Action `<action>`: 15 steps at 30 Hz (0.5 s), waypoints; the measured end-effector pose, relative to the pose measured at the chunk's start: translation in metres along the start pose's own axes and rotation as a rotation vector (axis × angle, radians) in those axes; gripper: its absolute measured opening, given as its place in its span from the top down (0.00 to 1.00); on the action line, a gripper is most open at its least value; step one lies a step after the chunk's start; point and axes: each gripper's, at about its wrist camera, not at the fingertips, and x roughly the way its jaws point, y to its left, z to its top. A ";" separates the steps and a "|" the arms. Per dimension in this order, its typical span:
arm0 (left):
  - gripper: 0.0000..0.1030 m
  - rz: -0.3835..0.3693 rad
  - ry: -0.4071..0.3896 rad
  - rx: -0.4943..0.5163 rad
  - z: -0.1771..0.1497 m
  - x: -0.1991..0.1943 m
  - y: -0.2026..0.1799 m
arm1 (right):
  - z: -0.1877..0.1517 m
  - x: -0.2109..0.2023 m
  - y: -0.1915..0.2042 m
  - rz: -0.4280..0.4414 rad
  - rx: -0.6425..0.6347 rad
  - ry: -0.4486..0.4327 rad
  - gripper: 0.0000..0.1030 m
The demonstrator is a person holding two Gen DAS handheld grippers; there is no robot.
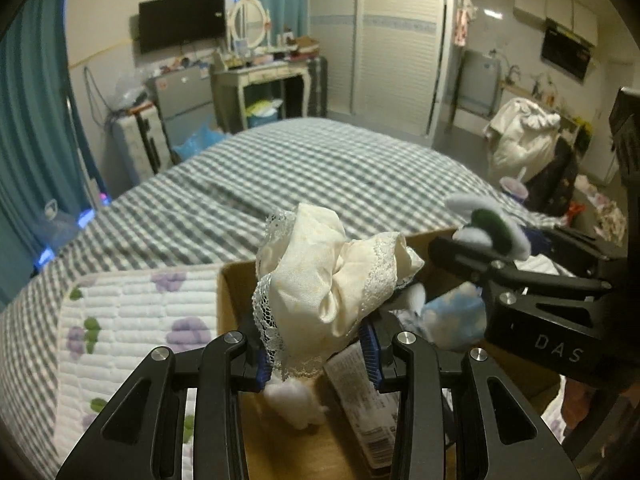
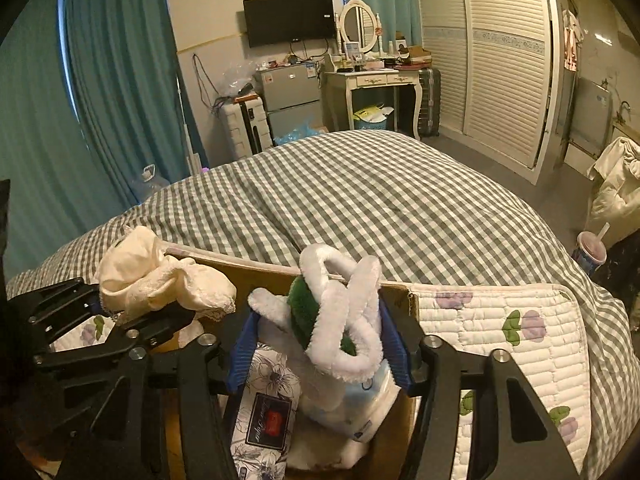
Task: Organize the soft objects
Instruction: 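Carry both items over the box and open both tools to drop them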
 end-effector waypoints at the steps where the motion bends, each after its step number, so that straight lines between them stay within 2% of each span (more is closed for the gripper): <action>1: 0.63 0.008 -0.001 0.001 0.001 -0.002 -0.001 | 0.000 0.000 0.000 0.000 0.012 -0.002 0.37; 3: 0.61 0.004 0.011 -0.010 0.004 -0.007 -0.001 | 0.002 -0.004 -0.002 -0.007 0.031 -0.009 0.32; 5: 0.43 0.008 0.014 -0.025 0.007 -0.013 0.001 | 0.005 -0.012 -0.003 -0.013 0.041 -0.020 0.27; 6: 0.29 0.022 -0.006 -0.029 0.008 -0.022 0.000 | 0.007 -0.020 -0.003 -0.018 0.045 -0.031 0.25; 7: 0.21 0.038 -0.031 -0.027 0.010 -0.031 -0.001 | 0.010 -0.028 -0.002 -0.022 0.048 -0.042 0.23; 8: 0.20 0.052 -0.055 -0.022 0.012 -0.042 -0.003 | 0.012 -0.037 -0.002 -0.026 0.050 -0.051 0.19; 13: 0.20 0.075 -0.123 -0.016 0.026 -0.103 -0.008 | 0.026 -0.099 0.006 -0.029 0.050 -0.113 0.17; 15: 0.20 0.089 -0.166 -0.014 0.029 -0.141 -0.013 | 0.031 -0.131 0.010 -0.031 0.053 -0.133 0.14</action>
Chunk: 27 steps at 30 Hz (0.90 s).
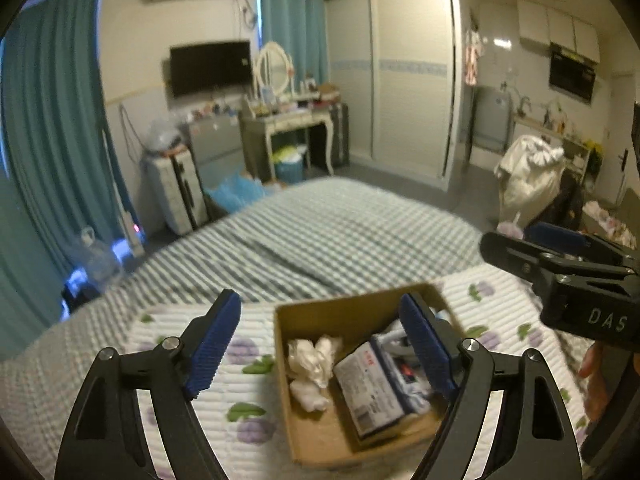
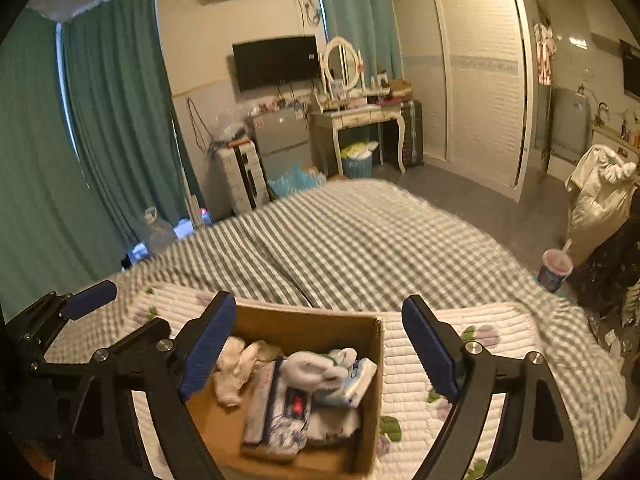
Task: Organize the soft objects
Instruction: 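Carry both items over the box and open both tools to drop them, then move both tools back toward the mask pouch and tube fitting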
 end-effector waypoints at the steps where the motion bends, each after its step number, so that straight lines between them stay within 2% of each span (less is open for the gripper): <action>1: 0.19 0.001 -0.022 -0.003 0.003 -0.016 0.001 | 0.004 -0.018 0.001 -0.008 0.003 -0.005 0.14; 5: 0.18 0.013 -0.094 -0.004 0.008 -0.084 0.000 | 0.013 -0.096 0.009 -0.008 -0.015 -0.061 0.09; 7: 0.09 0.019 -0.129 -0.005 0.006 -0.116 0.003 | 0.011 -0.132 0.015 -0.016 -0.039 -0.083 0.09; 10: 0.09 0.030 -0.176 0.002 -0.002 -0.159 0.002 | 0.001 -0.177 0.022 -0.010 -0.064 -0.099 0.07; 12: 0.08 0.045 -0.184 0.004 -0.009 -0.179 0.002 | -0.011 -0.204 0.027 -0.011 -0.078 -0.106 0.01; 14: 0.08 0.046 -0.192 0.003 -0.020 -0.195 0.003 | -0.025 -0.223 0.031 -0.008 -0.093 -0.112 0.00; 18: 0.08 0.066 -0.172 -0.001 -0.049 -0.207 0.005 | -0.060 -0.245 0.041 0.001 -0.108 -0.102 0.00; 21: 0.08 0.056 -0.120 -0.002 -0.075 -0.198 0.009 | -0.087 -0.243 0.041 0.009 -0.090 -0.072 0.00; 27: 0.08 0.032 0.005 -0.062 -0.138 -0.149 0.032 | -0.144 -0.201 0.050 0.017 -0.088 -0.031 0.00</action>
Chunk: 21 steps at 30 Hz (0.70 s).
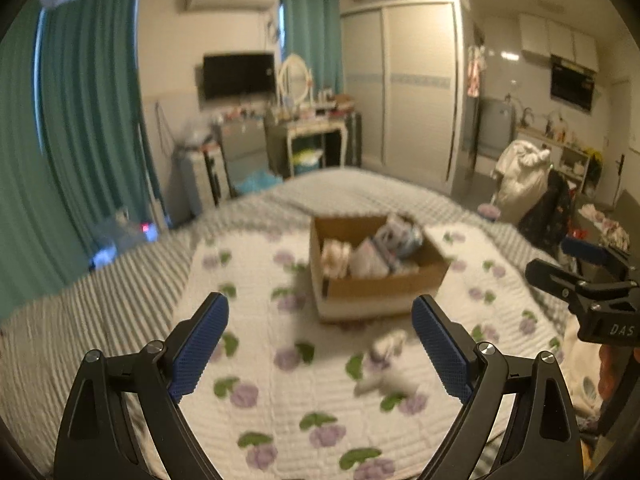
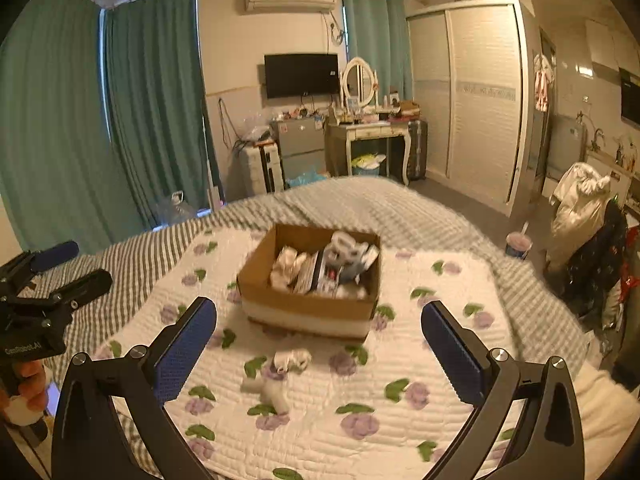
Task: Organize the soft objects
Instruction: 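Move both tools back toward the mask pouch and tube fitting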
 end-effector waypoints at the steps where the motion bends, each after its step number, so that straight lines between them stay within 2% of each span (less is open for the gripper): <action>1: 0.08 -0.003 0.020 -0.026 -0.009 0.007 0.002 | -0.012 0.012 0.002 0.006 0.003 0.015 0.00; 5: 0.08 -0.011 0.107 -0.094 -0.041 0.049 0.015 | -0.046 0.057 0.012 -0.005 -0.016 0.072 0.00; 10: 0.08 0.033 0.153 -0.065 -0.078 0.087 0.015 | -0.089 0.120 0.023 0.042 -0.018 0.198 0.02; 16: 0.08 0.026 0.209 -0.007 -0.111 0.124 0.018 | -0.130 0.174 0.038 0.082 -0.062 0.329 0.17; 21: 0.08 0.021 0.256 -0.011 -0.121 0.138 0.023 | -0.146 0.203 0.044 0.118 -0.073 0.395 0.31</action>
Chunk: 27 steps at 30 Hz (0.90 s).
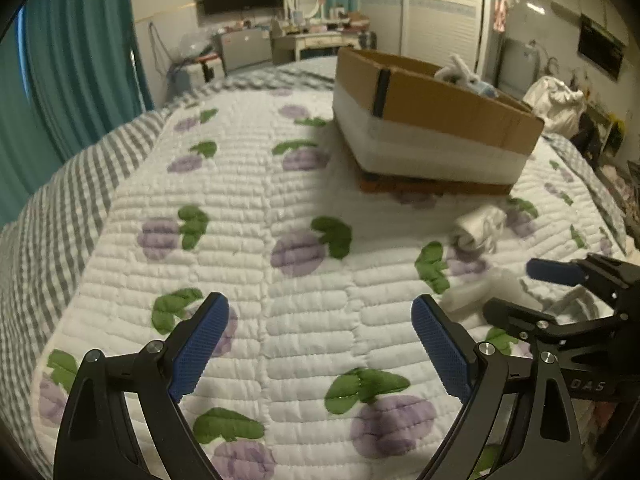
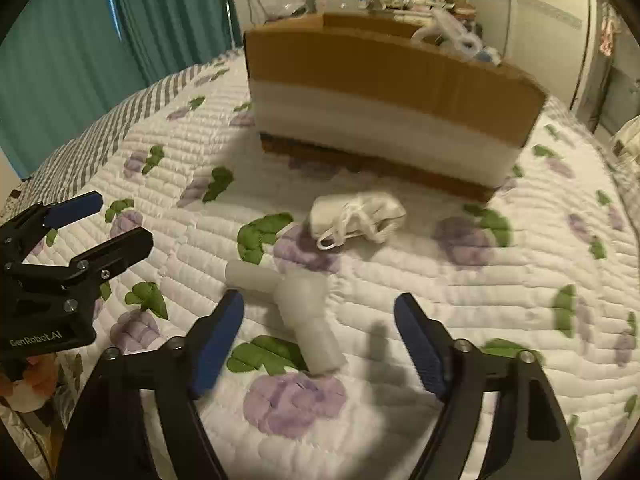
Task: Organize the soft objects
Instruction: 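Move both tools back toward the mask pouch and tube fitting, then grasp the white tube fitting with the right tool while the left tool grasps the mask pouch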
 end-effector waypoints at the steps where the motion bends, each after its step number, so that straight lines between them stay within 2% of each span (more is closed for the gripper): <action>1: 0.09 -0.009 0.003 -0.006 0.000 0.001 0.001 | 0.001 0.004 0.000 0.007 -0.003 0.006 0.34; 3: 0.09 -0.017 0.005 -0.009 0.000 0.003 0.000 | 0.001 0.009 0.002 0.028 -0.013 0.018 0.47; 4: 0.09 -0.022 0.010 -0.005 0.000 0.004 -0.001 | 0.002 0.011 0.002 0.036 -0.019 0.022 0.51; 5: 0.09 -0.024 0.014 -0.002 0.000 0.005 -0.003 | 0.001 0.011 0.002 0.040 -0.024 0.026 0.59; 6: 0.09 -0.025 0.020 0.001 0.000 0.006 -0.004 | 0.002 0.012 0.003 0.045 -0.029 0.028 0.72; 7: 0.09 -0.026 0.029 0.001 -0.001 0.007 -0.007 | 0.002 0.011 0.003 0.051 -0.030 0.029 0.74; 12: 0.10 -0.067 0.068 -0.017 -0.001 0.007 -0.019 | 0.001 -0.006 -0.002 0.078 -0.018 -0.008 0.75; 18: 0.10 -0.106 0.088 0.002 0.011 0.010 -0.047 | 0.004 -0.043 -0.037 0.077 0.073 -0.078 0.75; 21: 0.11 -0.147 0.102 -0.012 0.024 0.017 -0.061 | 0.007 -0.056 -0.060 0.008 0.101 -0.113 0.75; 25: 0.11 -0.148 0.098 0.036 0.040 0.028 -0.087 | 0.011 -0.056 -0.093 -0.047 0.164 -0.127 0.75; 27: 0.16 -0.156 0.102 0.056 0.045 0.035 -0.097 | 0.013 -0.054 -0.106 -0.063 0.189 -0.128 0.75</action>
